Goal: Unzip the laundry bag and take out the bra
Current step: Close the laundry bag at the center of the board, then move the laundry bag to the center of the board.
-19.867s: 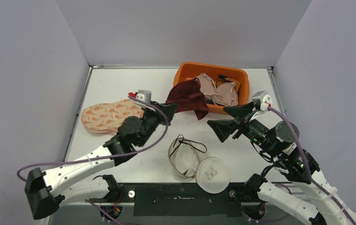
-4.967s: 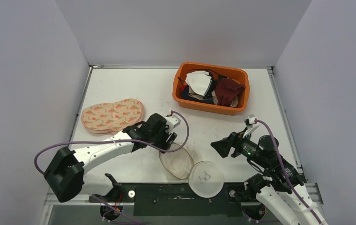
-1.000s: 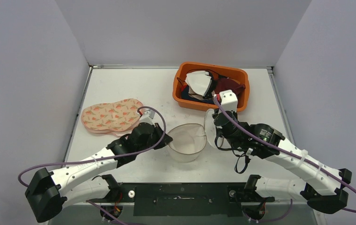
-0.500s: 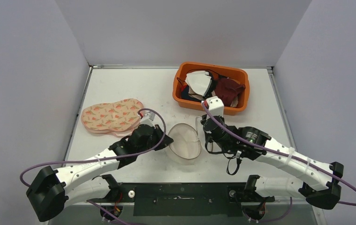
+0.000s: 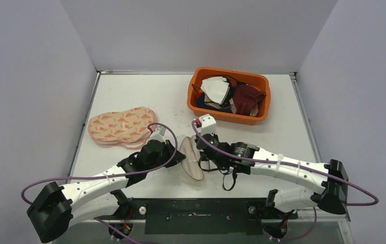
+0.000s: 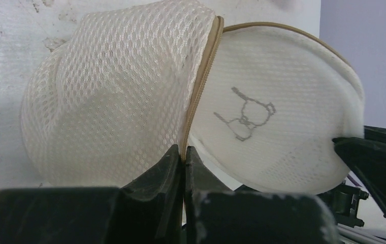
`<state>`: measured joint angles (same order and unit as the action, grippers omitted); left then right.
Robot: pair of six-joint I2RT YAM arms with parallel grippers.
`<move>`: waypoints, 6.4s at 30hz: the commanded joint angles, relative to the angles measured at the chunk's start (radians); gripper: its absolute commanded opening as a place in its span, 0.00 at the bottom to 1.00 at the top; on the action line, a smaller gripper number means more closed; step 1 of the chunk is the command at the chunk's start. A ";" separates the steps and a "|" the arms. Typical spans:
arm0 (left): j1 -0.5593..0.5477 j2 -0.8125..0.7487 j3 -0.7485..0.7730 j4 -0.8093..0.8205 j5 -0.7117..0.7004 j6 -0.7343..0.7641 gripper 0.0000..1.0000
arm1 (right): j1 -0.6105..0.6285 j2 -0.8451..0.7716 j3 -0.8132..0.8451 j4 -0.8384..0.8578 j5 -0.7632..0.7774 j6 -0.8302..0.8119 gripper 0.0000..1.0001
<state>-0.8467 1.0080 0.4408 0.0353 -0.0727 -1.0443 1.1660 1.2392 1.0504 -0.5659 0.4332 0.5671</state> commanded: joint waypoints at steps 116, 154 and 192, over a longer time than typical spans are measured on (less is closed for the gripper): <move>0.034 -0.362 -0.275 0.161 -0.116 -0.139 0.49 | -0.103 -0.374 -0.431 0.526 -0.368 0.216 0.90; 0.050 -0.372 -0.366 0.093 -0.199 -0.115 0.00 | -0.238 0.204 -0.538 0.930 -0.577 0.275 0.62; 0.051 -0.456 -0.387 0.210 -0.105 -0.177 0.00 | -0.201 0.205 -0.462 0.840 -0.574 0.218 0.57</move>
<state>-0.8021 0.5537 0.0547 0.1787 -0.1928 -1.2160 0.9691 1.4063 0.5400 0.2070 -0.1211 0.7967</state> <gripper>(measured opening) 0.043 0.583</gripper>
